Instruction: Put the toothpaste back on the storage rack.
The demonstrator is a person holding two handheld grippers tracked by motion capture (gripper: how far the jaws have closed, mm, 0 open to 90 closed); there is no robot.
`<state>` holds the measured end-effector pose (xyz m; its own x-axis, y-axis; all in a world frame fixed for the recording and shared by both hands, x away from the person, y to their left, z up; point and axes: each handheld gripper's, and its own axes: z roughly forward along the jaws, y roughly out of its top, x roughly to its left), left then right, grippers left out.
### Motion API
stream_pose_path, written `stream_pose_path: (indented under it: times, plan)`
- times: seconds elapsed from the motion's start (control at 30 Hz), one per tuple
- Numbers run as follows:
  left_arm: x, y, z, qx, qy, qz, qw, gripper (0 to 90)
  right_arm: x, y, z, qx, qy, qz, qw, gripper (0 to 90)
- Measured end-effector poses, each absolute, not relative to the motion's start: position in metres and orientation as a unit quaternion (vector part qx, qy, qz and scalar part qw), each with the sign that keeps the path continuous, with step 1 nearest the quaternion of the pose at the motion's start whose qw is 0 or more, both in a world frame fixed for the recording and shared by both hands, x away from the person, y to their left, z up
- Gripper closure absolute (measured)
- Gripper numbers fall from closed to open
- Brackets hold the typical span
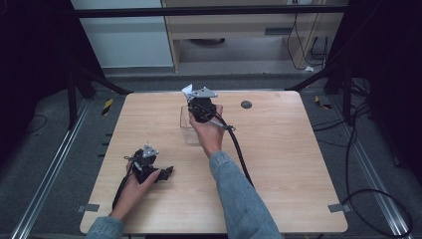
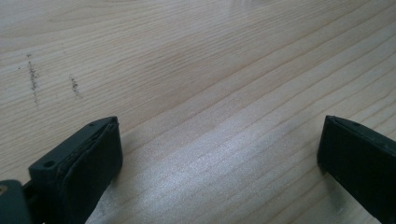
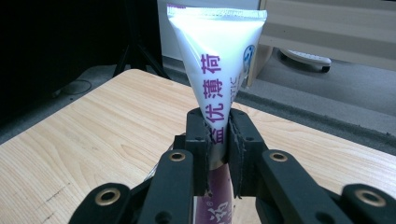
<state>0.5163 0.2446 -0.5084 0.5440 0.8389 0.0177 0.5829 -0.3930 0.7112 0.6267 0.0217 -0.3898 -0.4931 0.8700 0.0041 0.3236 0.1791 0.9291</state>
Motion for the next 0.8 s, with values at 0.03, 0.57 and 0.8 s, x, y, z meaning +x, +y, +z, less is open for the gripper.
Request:
stream_pose_path:
  times: [0.03,0.57,0.8]
  plan:
    - [0.5163,0.2446,-0.5084,0.812,0.438,0.191,0.335,0.0,0.6265,0.0221,-0.3905,0.419,0.714,0.485,0.280,79.8]
    - [0.5163,0.2446,-0.5084,0.812,0.438,0.191,0.335,0.0,0.6268,0.0270,-0.3967,0.417,0.720,0.480,0.277,79.8]
    - [0.5162,0.2446,-0.5084,0.812,0.438,0.191,0.335,0.0,0.6265,0.0306,-0.3986,0.418,0.721,0.480,0.274,79.8]
